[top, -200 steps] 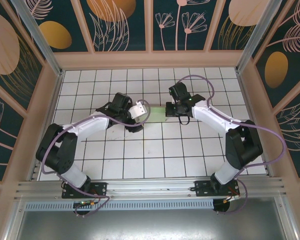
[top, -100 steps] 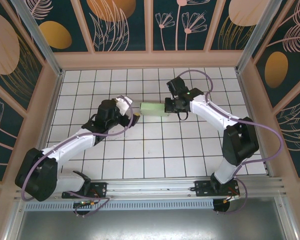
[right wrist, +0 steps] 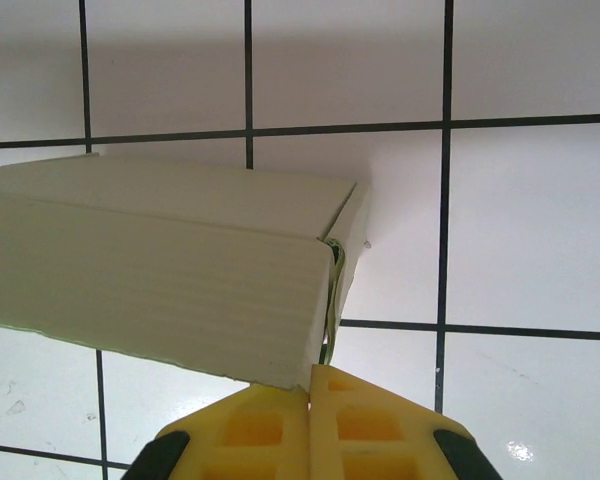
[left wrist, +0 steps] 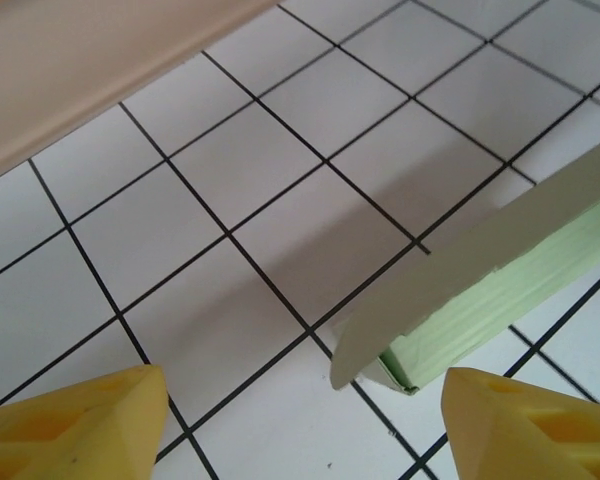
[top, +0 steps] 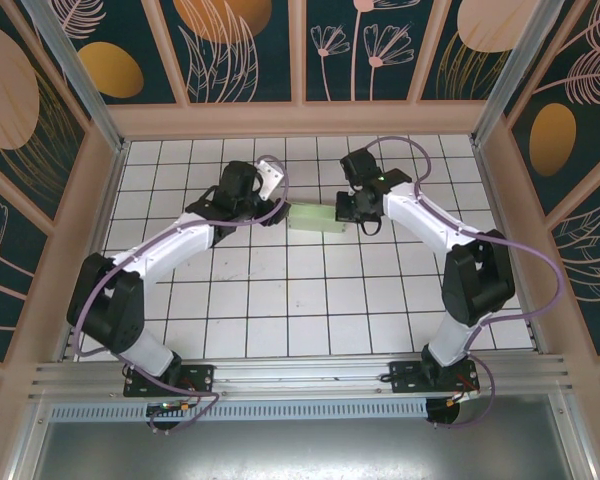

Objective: Fold the paper box

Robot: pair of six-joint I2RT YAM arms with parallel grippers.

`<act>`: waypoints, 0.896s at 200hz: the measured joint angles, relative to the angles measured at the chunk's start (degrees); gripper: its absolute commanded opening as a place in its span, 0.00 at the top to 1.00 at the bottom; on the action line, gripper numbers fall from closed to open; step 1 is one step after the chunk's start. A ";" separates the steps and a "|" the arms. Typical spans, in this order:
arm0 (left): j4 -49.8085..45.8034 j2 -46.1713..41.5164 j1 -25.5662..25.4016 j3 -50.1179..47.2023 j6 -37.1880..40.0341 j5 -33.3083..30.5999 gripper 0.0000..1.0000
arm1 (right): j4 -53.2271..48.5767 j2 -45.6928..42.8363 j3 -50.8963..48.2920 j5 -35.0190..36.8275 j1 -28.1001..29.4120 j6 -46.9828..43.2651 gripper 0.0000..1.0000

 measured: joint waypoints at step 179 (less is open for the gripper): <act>-14.86 13.57 1.09 14.97 6.14 5.88 0.74 | -3.56 4.00 5.33 -1.07 0.02 -1.33 1.00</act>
